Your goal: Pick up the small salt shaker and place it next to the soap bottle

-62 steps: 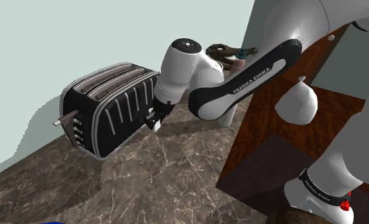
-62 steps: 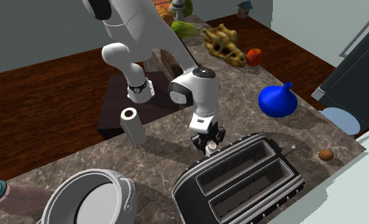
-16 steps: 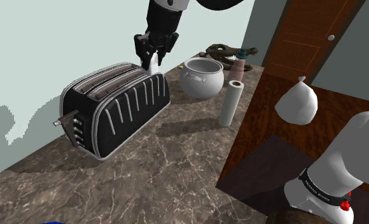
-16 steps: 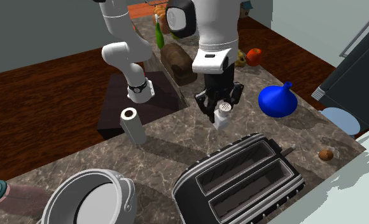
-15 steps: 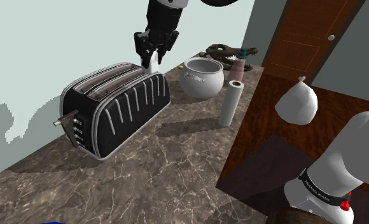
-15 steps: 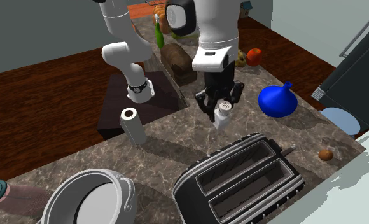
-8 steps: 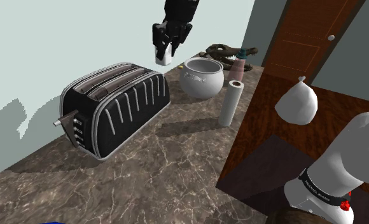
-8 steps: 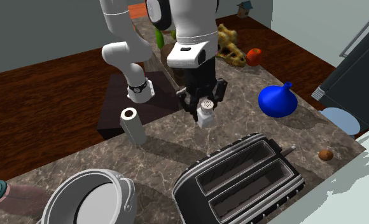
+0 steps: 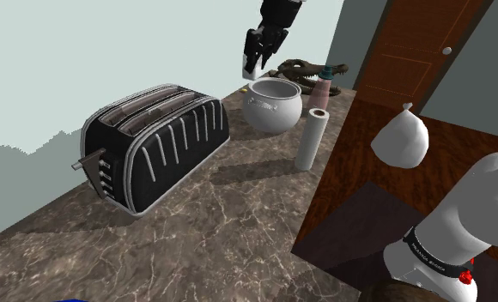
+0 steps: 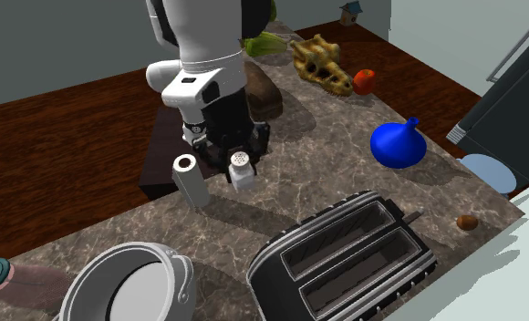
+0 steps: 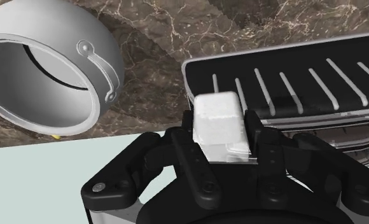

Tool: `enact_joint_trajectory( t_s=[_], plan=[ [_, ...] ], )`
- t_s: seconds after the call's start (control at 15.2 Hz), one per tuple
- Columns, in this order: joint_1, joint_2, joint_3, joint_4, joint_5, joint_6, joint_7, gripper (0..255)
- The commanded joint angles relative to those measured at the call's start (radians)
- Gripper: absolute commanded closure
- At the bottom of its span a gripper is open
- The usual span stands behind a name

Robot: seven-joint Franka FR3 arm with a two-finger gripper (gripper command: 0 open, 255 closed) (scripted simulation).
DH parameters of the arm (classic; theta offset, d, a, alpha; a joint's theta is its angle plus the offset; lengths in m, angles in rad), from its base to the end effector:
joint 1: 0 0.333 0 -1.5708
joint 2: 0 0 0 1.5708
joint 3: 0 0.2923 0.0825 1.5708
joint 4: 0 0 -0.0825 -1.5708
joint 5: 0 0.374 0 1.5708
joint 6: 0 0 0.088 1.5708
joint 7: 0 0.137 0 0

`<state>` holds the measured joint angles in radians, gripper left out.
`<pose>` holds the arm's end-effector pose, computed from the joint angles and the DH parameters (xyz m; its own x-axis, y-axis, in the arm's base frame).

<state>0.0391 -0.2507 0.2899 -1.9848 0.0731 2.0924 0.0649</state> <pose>0.4893 0.1847 0.5538 0.9135 0.2220 0.3409 0.2443 -0.9694 -0.0232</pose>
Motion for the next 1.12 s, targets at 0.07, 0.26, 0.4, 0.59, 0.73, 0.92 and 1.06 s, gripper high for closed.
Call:
enact_joint_trajectory(
  t_s=[0.07,0.26,0.4,0.59,0.73,0.92,1.06],
  plan=[
    [-0.02,-0.037,-0.06,-0.036,0.026,-0.004,-0.092,255],
    [-0.041,-0.055,-0.114,-0.056,0.041,-0.009,-0.172,255],
    [-0.055,-0.061,-0.15,-0.063,0.049,-0.012,-0.225,255],
    [-0.076,-0.063,-0.203,-0.065,0.059,-0.02,-0.304,255],
    [-0.091,-0.059,-0.239,-0.061,0.065,-0.026,-0.355,255],
    [-0.113,-0.046,-0.291,-0.047,0.073,-0.037,-0.432,255],
    [-0.128,-0.032,-0.326,-0.031,0.08,-0.046,-0.483,255]
  ],
)
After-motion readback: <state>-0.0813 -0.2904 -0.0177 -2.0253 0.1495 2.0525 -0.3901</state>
